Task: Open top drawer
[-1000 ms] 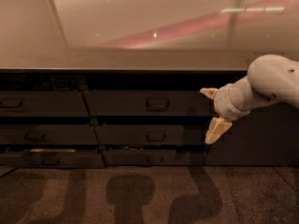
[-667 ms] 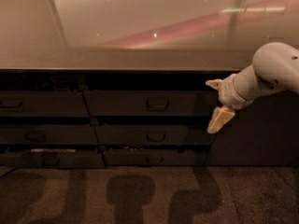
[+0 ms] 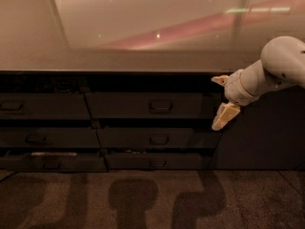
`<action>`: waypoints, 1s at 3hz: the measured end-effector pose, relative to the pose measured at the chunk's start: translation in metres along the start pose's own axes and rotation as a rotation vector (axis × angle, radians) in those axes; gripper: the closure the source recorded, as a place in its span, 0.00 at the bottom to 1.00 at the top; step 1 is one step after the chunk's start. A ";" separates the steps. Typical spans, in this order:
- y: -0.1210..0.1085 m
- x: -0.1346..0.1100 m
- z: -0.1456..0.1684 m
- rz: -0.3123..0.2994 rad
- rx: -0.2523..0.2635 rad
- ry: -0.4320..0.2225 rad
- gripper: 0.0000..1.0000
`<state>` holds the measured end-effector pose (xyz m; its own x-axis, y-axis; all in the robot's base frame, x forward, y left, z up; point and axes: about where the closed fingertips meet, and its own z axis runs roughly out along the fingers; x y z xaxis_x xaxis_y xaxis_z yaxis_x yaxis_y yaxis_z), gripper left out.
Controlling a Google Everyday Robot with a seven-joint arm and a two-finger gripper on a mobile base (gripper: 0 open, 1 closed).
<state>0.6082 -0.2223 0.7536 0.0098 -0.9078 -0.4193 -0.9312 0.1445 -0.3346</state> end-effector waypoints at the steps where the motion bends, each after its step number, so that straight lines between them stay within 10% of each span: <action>1: 0.004 0.014 0.023 0.028 -0.021 0.051 0.00; 3: 0.021 0.042 0.059 0.073 -0.081 0.098 0.00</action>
Offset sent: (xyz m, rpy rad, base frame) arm 0.0091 -0.0217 -0.0916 -0.0750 0.1432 -0.0879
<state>0.6107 -0.2338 0.6791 -0.0913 -0.9304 -0.3549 -0.9544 0.1834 -0.2354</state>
